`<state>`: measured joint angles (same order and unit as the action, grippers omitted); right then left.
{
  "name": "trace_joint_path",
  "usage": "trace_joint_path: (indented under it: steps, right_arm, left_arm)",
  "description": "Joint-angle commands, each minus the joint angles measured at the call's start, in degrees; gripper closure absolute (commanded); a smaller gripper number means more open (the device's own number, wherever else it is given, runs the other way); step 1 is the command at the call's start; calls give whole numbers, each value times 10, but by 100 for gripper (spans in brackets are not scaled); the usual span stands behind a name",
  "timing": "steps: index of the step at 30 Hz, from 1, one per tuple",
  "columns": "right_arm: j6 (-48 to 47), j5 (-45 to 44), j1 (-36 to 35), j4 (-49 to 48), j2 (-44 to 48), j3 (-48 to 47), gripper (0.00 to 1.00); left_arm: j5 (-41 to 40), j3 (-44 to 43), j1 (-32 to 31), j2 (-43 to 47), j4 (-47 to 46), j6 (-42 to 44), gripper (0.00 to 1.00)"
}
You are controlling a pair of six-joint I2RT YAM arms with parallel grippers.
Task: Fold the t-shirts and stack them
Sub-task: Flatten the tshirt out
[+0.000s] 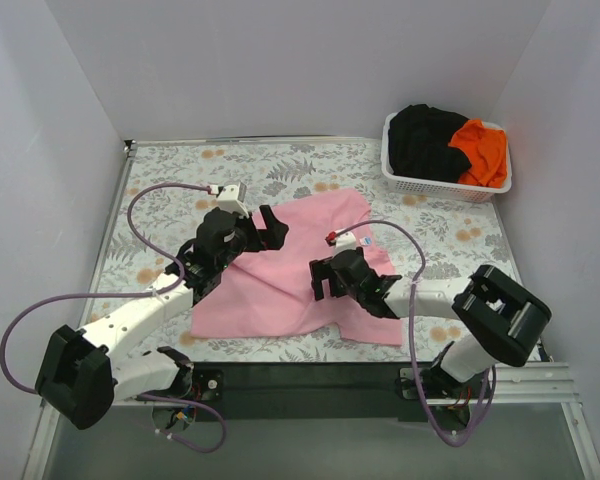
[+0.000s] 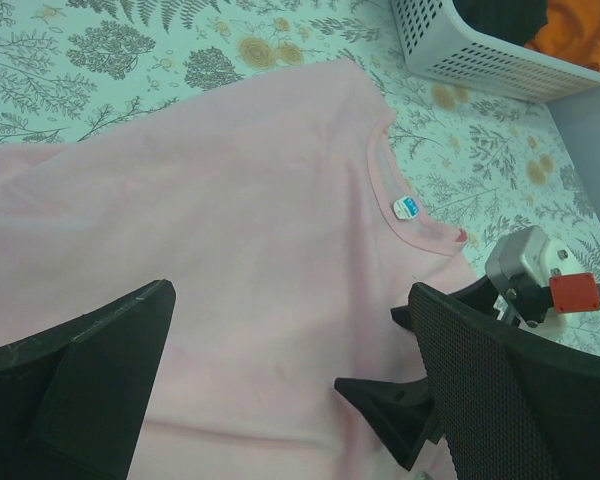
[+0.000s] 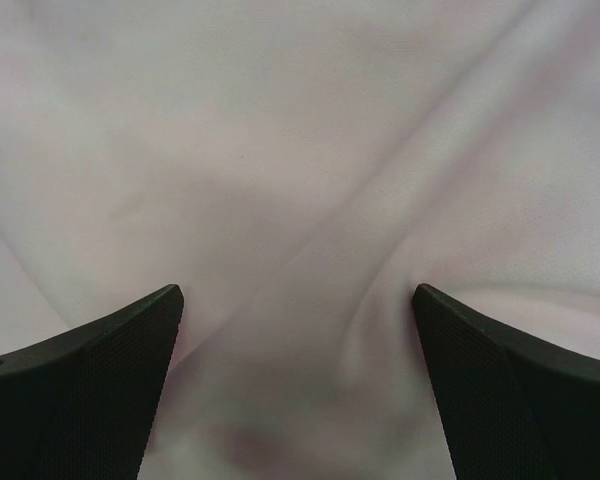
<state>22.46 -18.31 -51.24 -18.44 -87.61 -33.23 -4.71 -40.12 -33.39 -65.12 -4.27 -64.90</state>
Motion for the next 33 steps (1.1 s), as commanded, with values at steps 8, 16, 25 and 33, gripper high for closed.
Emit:
trace_joint_path:
  steps: [8, 16, 25, 33]
  right_arm:
    - [130, -63, -21, 206, 125, 60, 10]
    - [2, -94, -1, 225, 227, -48, 4]
    - [-97, 162, 240, 150, 72, -241, 7]
    - [-123, 266, 314, 144, -149, -413, 12]
  left_arm:
    - [-28, 3, 0, -7, 10, 7, 2]
    - [-10, -7, 0, -22, 7, 0, 2]
    - [12, -7, -17, -61, -18, -8, 2]
    - [18, -12, -24, -99, -30, -9, 2]
